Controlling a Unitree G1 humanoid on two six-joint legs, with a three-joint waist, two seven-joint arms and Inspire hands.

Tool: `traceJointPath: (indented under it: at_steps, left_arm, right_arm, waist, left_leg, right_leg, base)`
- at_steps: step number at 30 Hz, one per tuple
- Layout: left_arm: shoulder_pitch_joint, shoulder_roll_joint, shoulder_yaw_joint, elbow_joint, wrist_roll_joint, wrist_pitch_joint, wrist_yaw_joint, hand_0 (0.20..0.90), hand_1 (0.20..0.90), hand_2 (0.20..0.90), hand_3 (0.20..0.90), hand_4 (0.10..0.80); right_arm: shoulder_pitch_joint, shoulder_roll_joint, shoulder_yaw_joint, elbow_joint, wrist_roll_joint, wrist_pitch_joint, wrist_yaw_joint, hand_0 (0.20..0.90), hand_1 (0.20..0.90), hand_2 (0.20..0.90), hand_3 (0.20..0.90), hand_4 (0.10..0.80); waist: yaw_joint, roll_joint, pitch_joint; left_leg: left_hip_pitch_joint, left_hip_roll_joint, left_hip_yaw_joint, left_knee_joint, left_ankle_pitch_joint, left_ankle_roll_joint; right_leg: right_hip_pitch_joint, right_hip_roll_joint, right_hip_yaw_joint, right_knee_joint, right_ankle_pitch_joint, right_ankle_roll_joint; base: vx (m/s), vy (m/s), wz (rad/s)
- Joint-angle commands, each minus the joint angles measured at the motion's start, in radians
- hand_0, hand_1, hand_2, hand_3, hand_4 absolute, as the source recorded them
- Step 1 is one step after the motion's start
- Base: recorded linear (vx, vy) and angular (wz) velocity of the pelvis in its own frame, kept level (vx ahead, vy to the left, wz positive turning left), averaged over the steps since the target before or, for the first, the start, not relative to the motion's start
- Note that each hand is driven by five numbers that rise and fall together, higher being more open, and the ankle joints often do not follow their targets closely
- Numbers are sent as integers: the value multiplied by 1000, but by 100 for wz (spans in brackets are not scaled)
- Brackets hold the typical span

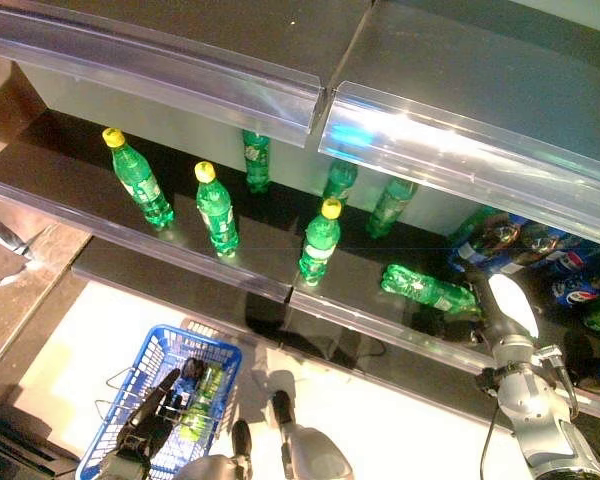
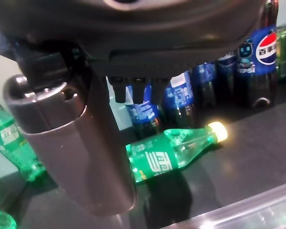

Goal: Pick up the drink and place into the basket.

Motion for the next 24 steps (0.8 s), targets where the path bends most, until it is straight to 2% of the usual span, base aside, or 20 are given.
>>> traceJointPath:
  at_steps: [1, 13, 24]
  left_arm:
    - [-49, 144, 31, -104, 21, -84, -91, 300, 300, 300, 200, 100]
    - [-83, 208, 16, -97, 23, -38, -76, 300, 300, 300, 200, 100]
    - [-104, 246, 1, -99, 22, -11, -72, 300, 300, 300, 200, 100]
  right_arm:
    - [-98, -142, 18, -7, -57, -10, -10, 900, 900, 900, 900, 800]
    - [-213, -138, 174, 167, -86, 104, 12, 900, 900, 900, 900, 800]
    - [-295, -121, 231, 289, -67, 156, -83, 900, 900, 900, 900, 800]
  waist:
    - [36, -5, -76]
    - [72, -5, -42]
    - [98, 2, -21]
  left_leg:
    - [-110, -75, -51, 164, -84, -4]
    - [-142, -70, -53, 203, -91, -6]
    - [-178, -66, -63, 251, -112, -2]
  right_leg:
    - [-39, -41, -51, 56, -13, 116]
    - [-57, -62, -98, 87, -24, 125]
    - [-80, -72, -126, 119, -44, 123]
  base:
    - [53, -24, 1]
    - [54, -37, 4]
    - [37, -31, 12]
